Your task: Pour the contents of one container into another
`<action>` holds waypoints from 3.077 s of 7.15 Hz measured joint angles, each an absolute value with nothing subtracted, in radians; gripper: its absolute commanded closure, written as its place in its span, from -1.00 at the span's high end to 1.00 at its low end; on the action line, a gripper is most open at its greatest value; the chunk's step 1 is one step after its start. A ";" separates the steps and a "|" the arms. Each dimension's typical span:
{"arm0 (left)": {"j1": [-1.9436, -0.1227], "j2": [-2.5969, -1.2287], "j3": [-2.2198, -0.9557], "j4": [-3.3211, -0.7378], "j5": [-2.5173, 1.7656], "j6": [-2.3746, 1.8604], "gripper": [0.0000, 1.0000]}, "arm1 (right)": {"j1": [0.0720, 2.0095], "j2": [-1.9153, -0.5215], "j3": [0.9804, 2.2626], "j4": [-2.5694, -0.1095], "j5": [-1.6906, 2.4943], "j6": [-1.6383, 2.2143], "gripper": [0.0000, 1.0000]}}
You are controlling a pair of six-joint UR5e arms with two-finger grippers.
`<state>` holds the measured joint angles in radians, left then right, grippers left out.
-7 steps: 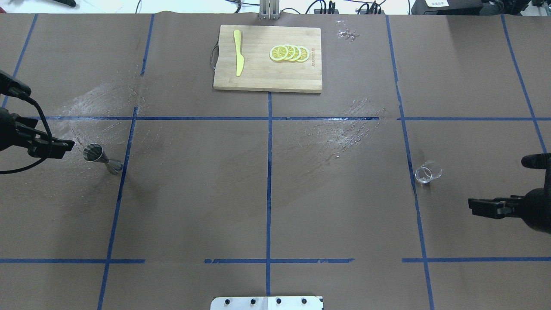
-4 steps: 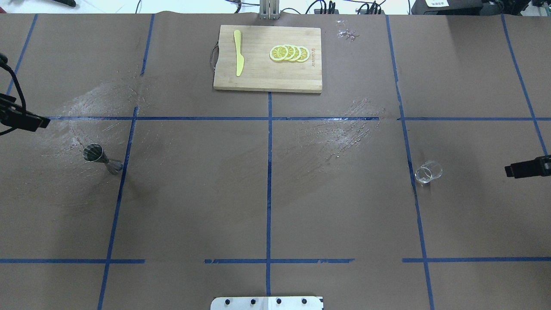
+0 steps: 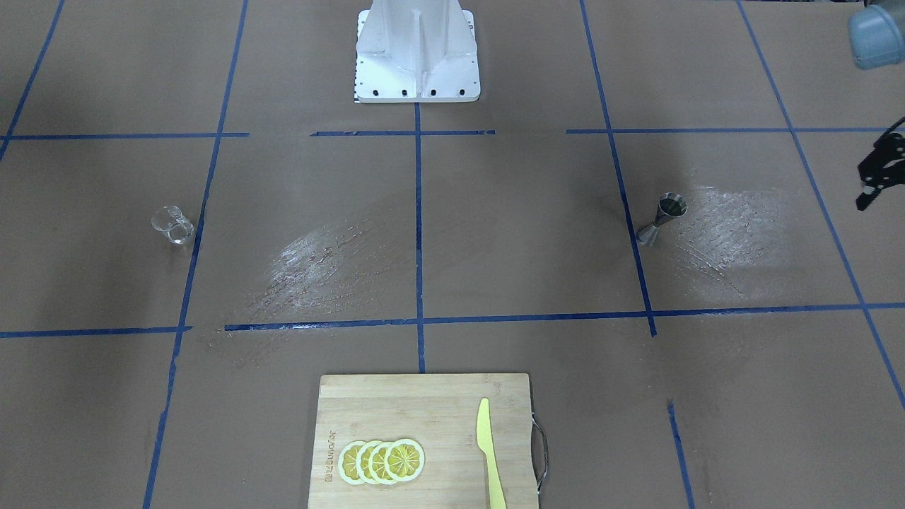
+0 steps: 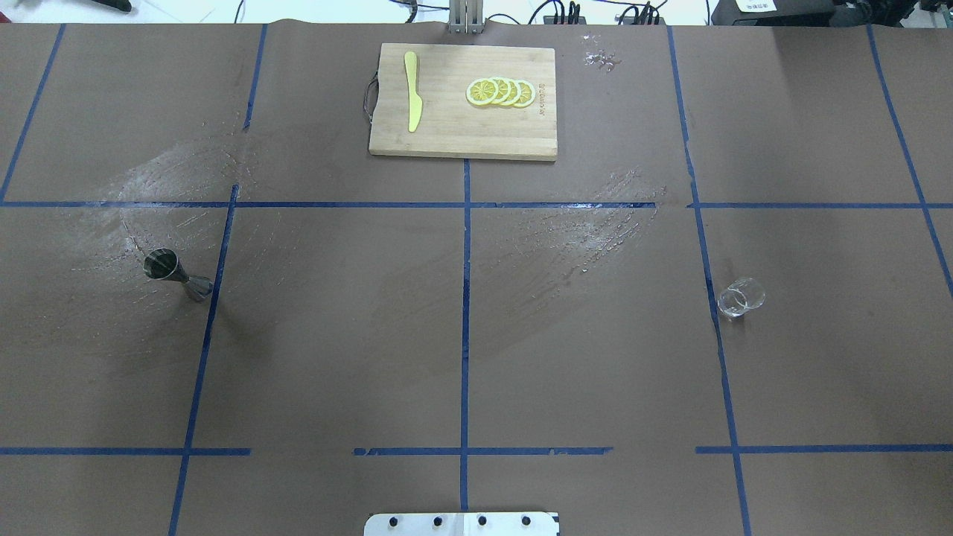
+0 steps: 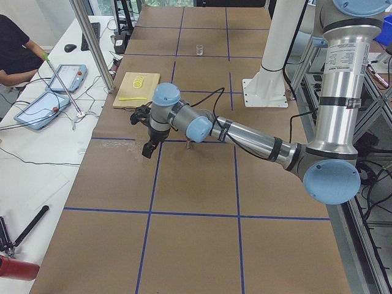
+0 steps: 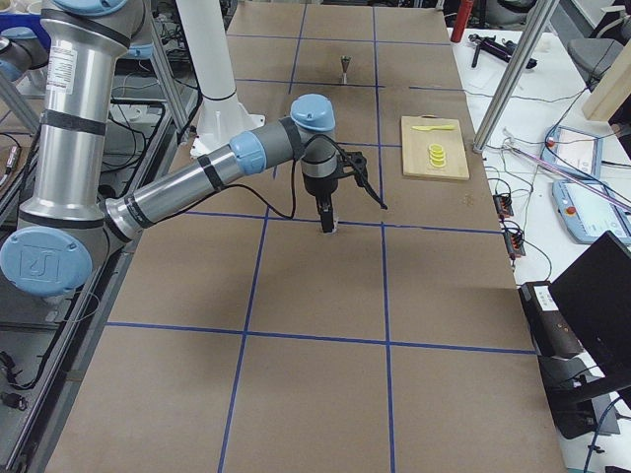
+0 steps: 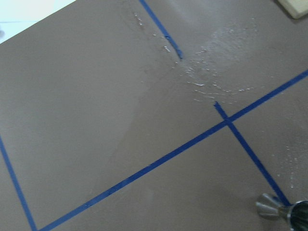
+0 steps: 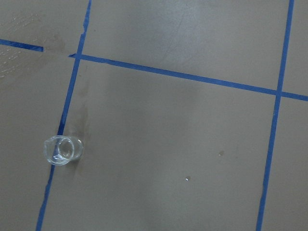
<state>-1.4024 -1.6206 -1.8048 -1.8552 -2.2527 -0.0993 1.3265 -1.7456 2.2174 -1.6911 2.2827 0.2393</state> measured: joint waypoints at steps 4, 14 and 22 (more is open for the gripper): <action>-1.472 -1.550 -1.737 -1.948 -2.293 -0.099 1.00 | 1.401 -1.715 2.079 -1.694 2.287 0.136 1.00; -1.583 -1.623 -1.559 -1.541 -2.316 0.197 1.00 | 1.487 -1.717 1.940 -1.697 2.311 0.135 1.00; -1.590 -1.614 -1.557 -1.537 -2.325 0.196 1.00 | 1.595 -1.665 1.637 -1.446 2.358 0.129 1.00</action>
